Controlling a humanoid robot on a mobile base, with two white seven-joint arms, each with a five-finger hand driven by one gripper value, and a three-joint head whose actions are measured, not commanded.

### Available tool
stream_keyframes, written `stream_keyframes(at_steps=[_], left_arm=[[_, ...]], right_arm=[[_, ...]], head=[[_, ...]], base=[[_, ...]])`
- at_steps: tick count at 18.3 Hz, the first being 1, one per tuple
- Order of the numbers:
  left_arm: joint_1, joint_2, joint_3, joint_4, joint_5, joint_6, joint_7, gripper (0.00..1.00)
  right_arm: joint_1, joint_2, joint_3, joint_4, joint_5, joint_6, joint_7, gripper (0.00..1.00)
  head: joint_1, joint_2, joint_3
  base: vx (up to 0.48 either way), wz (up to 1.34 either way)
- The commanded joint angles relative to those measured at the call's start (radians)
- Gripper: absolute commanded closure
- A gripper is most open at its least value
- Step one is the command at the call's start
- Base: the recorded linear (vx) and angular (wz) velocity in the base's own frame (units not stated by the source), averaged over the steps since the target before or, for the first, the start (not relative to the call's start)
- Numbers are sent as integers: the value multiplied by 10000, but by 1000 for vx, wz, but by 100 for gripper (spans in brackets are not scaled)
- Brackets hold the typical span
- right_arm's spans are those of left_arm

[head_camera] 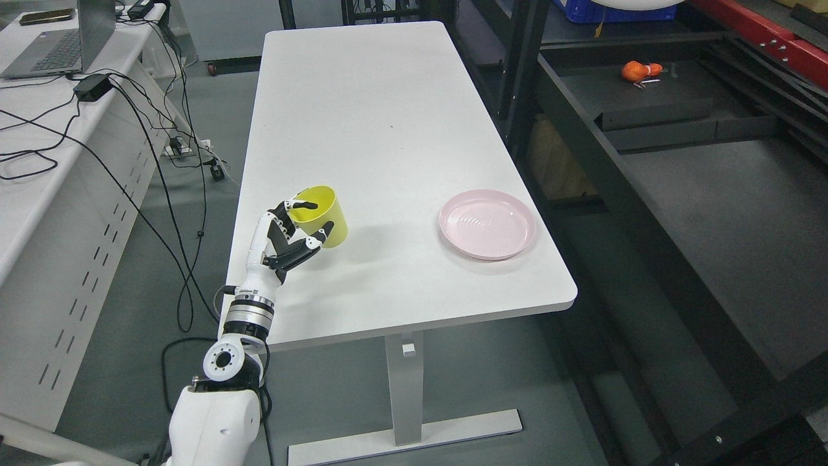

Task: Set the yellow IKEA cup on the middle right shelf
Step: 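Lift the yellow cup off the table with the left hand, then turn toward the shelving while holding the cup in the left hand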

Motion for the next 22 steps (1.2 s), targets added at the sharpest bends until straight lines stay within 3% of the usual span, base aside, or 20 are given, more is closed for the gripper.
stream_keyframes(at_steps=[1, 22], left_arm=[[593, 140, -224, -1400, 4, -10, 3, 100], [1253, 140, -1066, -2274, 4, -71, 3, 99]], right_arm=[[138, -175, 169, 1, -245, 7, -7, 1], [138, -175, 169, 1, -245, 7, -7, 1]], head=[[0, 0, 0], [0, 0, 0]], base=[[-80, -135], [-100, -102]])
